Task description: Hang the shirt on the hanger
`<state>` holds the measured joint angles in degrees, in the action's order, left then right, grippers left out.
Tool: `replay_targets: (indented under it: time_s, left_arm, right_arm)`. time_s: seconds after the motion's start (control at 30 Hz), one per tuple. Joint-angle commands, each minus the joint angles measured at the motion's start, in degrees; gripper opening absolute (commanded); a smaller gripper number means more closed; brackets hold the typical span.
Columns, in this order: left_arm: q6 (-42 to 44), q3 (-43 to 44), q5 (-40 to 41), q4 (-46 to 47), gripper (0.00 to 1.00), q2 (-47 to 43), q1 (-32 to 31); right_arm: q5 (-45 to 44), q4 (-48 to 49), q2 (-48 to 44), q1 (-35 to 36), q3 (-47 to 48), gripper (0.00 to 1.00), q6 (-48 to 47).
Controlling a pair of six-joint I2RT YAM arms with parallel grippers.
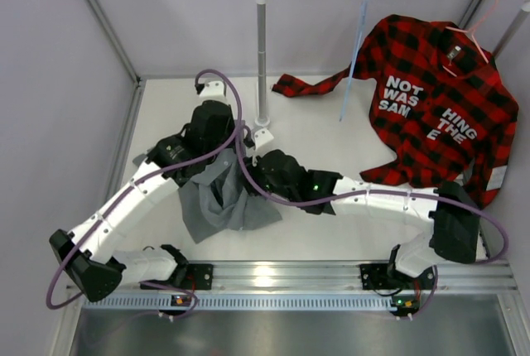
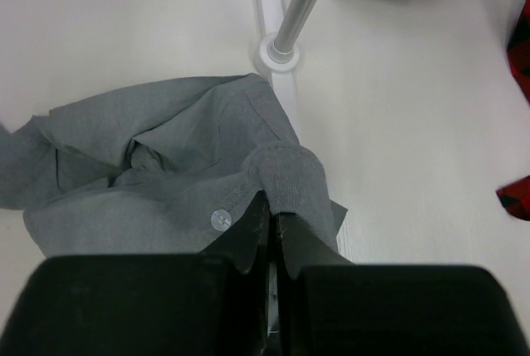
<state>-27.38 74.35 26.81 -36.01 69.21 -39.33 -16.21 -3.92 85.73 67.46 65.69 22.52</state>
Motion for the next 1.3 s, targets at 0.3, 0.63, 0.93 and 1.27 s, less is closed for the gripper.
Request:
replay_targets:
  time_s: [0.3,0.63,0.93,1.27]
  left_arm:
    - [10.7,-10.6,-16.9,6.3,0.05,-9.6,0.7]
    - [14.2,-26.6,-29.5,24.0,0.40,-18.6,0.5]
    - [11.1,-31.5,-29.1,33.9,0.41,-18.2,0.3]
    - [7.3,-26.5,-22.0,27.0,0.00,-18.1,0.4]
  right_arm:
    - [-3.6,-4.9,-12.0,-11.2,-0.9,0.00,-6.2]
    - [8.1,-20.0,-13.4,-16.3,5.5,0.00,-7.2]
    - [9.4,-22.1,-12.8,-16.4,7.8,0.00,-7.1]
    - [8.4,-22.2,-14.1,-18.4,7.3,0.15,-7.4]
